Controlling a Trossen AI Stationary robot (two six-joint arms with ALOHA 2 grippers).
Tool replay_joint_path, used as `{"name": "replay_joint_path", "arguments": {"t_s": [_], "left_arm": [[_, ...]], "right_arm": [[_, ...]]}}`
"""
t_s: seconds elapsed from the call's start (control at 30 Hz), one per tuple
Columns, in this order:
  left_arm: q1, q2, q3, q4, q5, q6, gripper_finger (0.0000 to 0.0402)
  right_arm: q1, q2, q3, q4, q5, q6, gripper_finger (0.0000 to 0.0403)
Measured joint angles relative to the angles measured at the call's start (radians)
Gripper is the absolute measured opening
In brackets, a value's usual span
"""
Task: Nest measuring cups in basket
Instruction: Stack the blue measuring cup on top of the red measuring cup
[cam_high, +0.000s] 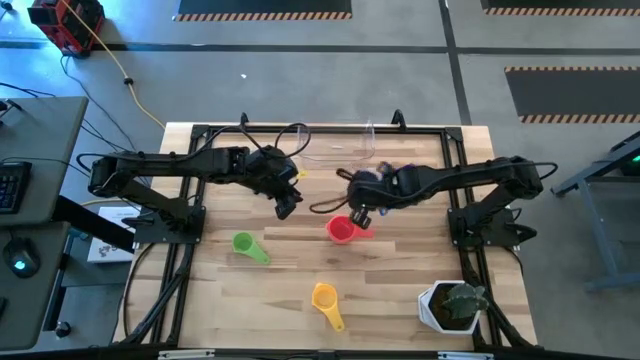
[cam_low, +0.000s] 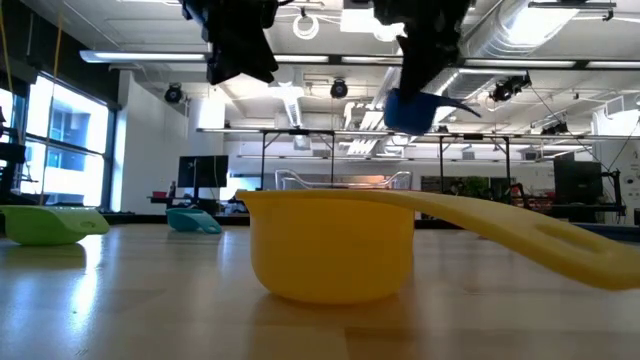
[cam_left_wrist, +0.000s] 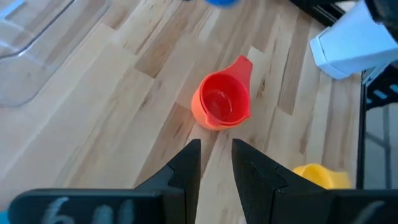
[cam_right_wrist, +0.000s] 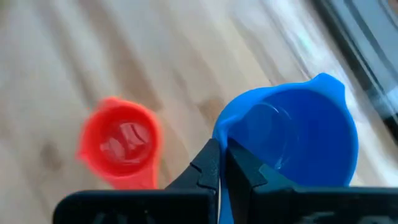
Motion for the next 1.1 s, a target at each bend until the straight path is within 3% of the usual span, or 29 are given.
{"name": "replay_joint_path", "arguments": {"t_s": [0.23, 0.43, 0.77, 1.1], "left_arm": [[0.0, 0.0, 0.0, 0.0, 0.0, -0.12, 0.0081], [-0.002, 0.0, 0.0, -0.002, 0.012, -0.194, 0.0081], [-0.002, 0.0, 0.0, -0.004, 0.011, -0.227, 0.0081], [-0.002, 0.0, 0.0, -0.004, 0.011, -0.253, 0.0081]], "right_arm": [[0.0, 0.006, 0.0, 0.147, -0.185, -0.369, 0.0001], [0.001, 0.051, 0.001, 0.152, -0.259, -0.51, 0.0001], [0.056, 0.164, 0.001, 0.143, -0.33, -0.574, 0.0], [0.081, 0.232, 0.0, 0.138, -0.295, -0.574, 0.0]]}}
